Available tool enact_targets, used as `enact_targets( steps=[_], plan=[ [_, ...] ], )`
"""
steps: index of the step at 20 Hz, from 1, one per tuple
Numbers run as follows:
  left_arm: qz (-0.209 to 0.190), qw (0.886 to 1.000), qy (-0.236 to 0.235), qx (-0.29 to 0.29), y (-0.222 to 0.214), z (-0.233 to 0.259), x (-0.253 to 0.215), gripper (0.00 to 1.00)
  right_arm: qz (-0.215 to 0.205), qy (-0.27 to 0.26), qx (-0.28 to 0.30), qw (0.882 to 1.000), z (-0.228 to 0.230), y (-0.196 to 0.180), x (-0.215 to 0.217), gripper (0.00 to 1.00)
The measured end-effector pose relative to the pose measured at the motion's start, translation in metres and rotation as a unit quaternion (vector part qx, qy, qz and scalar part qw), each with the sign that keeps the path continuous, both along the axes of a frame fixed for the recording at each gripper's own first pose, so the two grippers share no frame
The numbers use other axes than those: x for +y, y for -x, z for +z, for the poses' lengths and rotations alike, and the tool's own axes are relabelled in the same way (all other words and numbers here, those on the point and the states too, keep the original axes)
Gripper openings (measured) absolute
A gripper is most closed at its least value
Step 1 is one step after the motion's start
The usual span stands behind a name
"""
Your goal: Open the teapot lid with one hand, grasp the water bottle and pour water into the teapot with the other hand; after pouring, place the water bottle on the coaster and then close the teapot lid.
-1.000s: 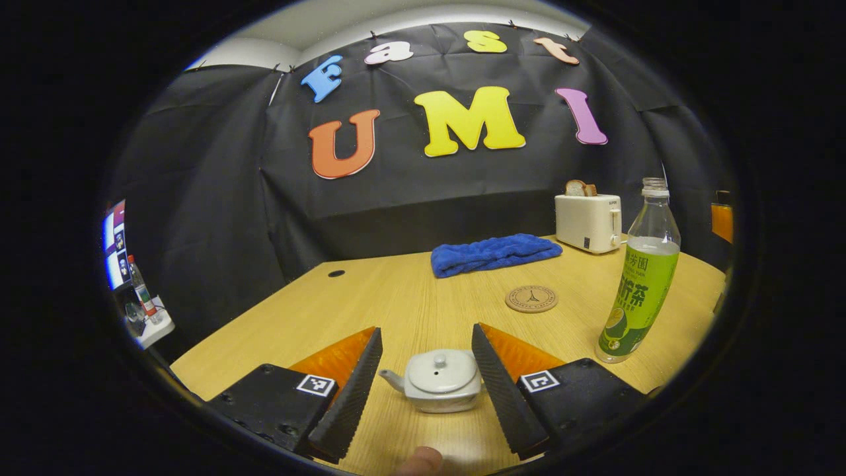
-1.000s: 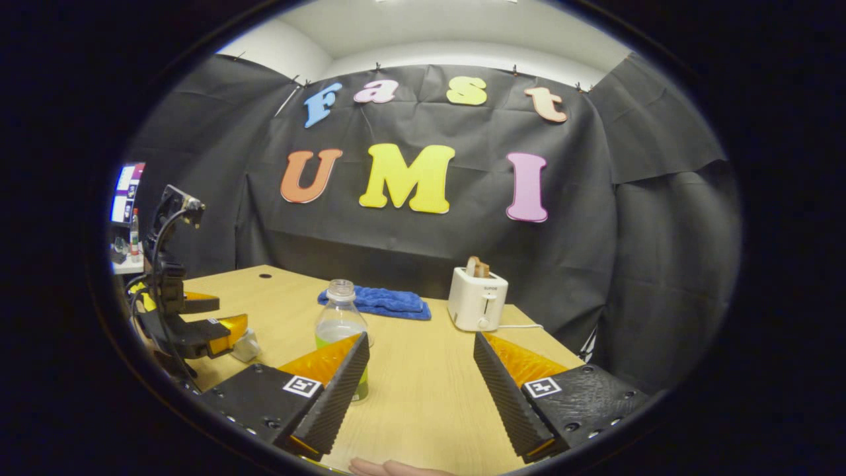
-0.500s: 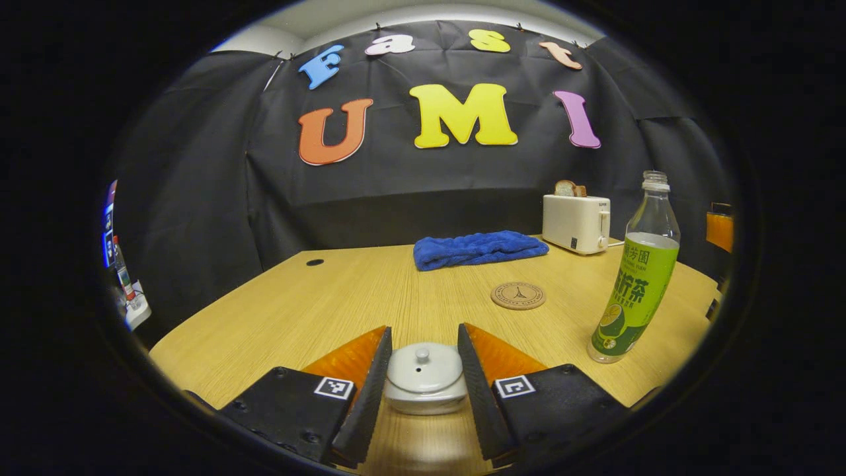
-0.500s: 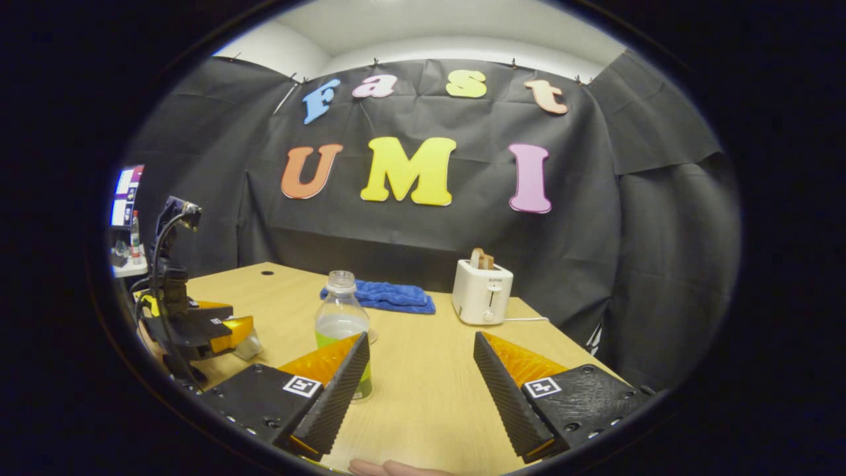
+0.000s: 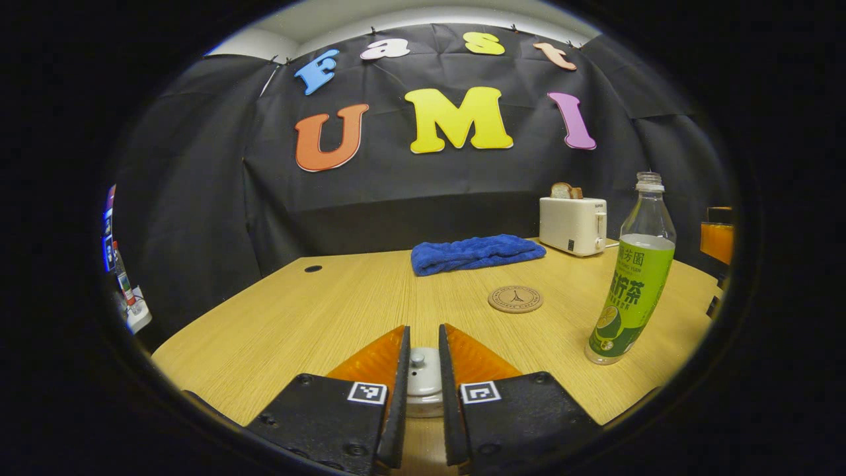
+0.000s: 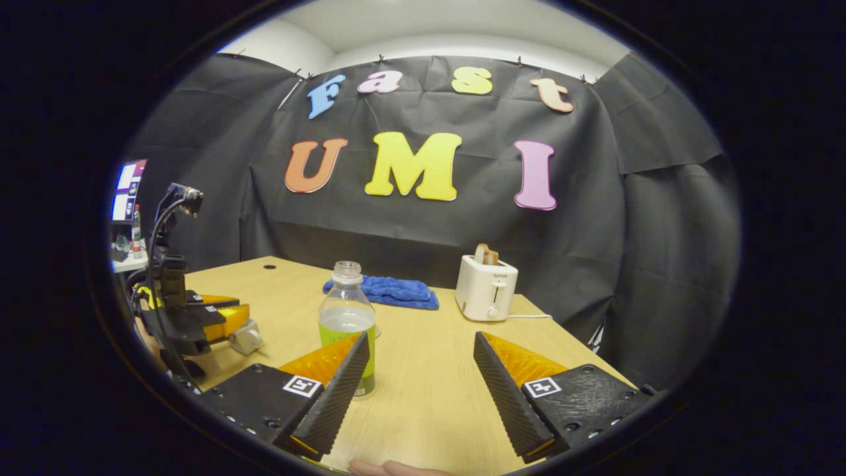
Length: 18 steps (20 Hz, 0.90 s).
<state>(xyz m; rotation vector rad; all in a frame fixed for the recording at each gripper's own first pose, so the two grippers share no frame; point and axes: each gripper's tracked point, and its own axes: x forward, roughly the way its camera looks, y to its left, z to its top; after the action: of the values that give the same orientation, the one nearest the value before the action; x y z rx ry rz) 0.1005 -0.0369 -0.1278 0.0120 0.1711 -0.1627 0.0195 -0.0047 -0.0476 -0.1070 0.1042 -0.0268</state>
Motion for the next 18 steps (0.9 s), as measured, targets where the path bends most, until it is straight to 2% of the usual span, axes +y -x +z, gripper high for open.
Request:
enact_targets(
  steps=[1,2,6,9,14,17,18],
  plan=[
    [0.003,1.000,0.006,0.001,0.000,-0.001,0.002,0.22,0.000,0.000,0.001,1.000,-0.002,0.000,0.000,0.96],
    [0.001,1.000,0.013,0.002,0.001,0.000,0.001,0.12,0.000,0.000,0.002,1.000,-0.002,-0.001,0.000,0.94],
    [-0.016,1.000,0.022,0.004,0.003,0.003,-0.001,0.06,0.008,-0.004,0.007,1.000,-0.010,-0.007,0.005,0.95],
    [-0.014,0.999,0.048,-0.007,0.004,0.013,0.003,0.04,0.014,0.000,0.015,1.000,-0.020,-0.010,0.011,0.95],
    [-0.010,0.998,0.061,-0.024,0.009,0.032,0.014,0.04,0.025,0.002,0.026,0.999,-0.041,-0.017,0.024,0.94],
    [-0.007,0.997,0.070,-0.018,0.016,0.041,0.021,0.04,0.065,-0.011,0.027,0.997,-0.049,-0.018,0.051,0.97],
    [-0.006,0.997,0.072,-0.019,0.020,0.046,0.024,0.05,0.073,-0.014,0.018,0.997,-0.046,-0.018,0.056,0.95]
  ],
)
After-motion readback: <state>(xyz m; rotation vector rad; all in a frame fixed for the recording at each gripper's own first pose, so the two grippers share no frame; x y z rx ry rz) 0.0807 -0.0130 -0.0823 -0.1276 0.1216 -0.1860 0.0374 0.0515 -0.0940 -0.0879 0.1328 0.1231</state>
